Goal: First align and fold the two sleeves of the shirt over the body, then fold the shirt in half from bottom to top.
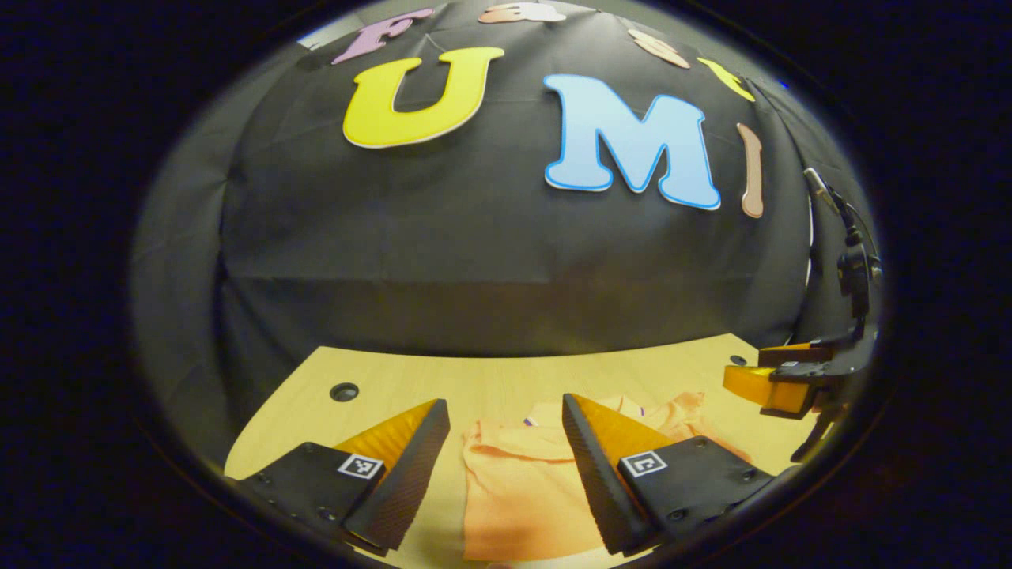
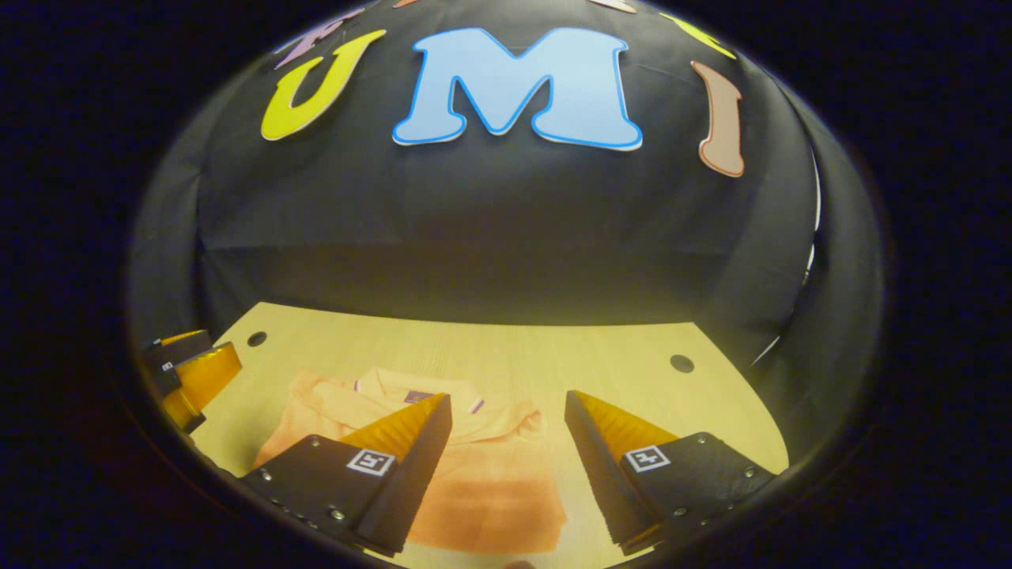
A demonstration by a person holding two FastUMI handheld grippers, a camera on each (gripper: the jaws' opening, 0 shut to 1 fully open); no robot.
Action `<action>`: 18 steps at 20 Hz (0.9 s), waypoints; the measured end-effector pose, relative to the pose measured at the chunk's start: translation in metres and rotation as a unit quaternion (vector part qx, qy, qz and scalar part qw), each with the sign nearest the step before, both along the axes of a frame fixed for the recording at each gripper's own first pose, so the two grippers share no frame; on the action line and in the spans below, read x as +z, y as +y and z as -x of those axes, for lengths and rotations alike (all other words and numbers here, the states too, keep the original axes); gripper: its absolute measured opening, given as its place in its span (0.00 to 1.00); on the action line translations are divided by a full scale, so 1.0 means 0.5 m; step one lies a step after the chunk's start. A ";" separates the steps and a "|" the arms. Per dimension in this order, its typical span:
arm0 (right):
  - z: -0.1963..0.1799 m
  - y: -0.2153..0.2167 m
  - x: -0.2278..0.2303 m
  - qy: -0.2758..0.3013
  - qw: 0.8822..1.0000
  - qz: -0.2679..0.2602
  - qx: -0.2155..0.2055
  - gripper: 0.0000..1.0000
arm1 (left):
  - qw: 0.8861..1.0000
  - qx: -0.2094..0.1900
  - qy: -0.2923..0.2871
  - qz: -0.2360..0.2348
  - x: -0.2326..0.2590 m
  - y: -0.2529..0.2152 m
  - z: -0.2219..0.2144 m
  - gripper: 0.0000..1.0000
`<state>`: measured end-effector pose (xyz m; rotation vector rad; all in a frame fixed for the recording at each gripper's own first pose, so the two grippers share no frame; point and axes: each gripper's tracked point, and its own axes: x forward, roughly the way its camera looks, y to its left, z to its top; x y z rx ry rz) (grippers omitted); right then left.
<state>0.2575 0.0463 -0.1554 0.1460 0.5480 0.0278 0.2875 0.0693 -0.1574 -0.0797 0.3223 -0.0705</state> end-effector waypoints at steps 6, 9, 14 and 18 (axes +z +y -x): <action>0.103 -0.010 0.128 -0.070 0.997 0.023 0.030 0.90 | 0.999 0.009 -0.034 0.002 0.091 -0.046 0.132 0.94; 0.152 -0.026 0.191 -0.105 0.994 0.022 0.036 0.90 | 0.998 0.019 -0.054 0.005 0.143 -0.064 0.203 0.95; 0.231 -0.064 0.263 -0.146 0.988 0.014 0.043 0.90 | 0.995 0.054 -0.087 0.016 0.218 -0.060 0.313 0.95; 0.283 -0.090 0.300 -0.177 0.983 0.032 0.046 0.89 | 0.990 0.084 -0.114 0.009 0.268 -0.042 0.405 0.95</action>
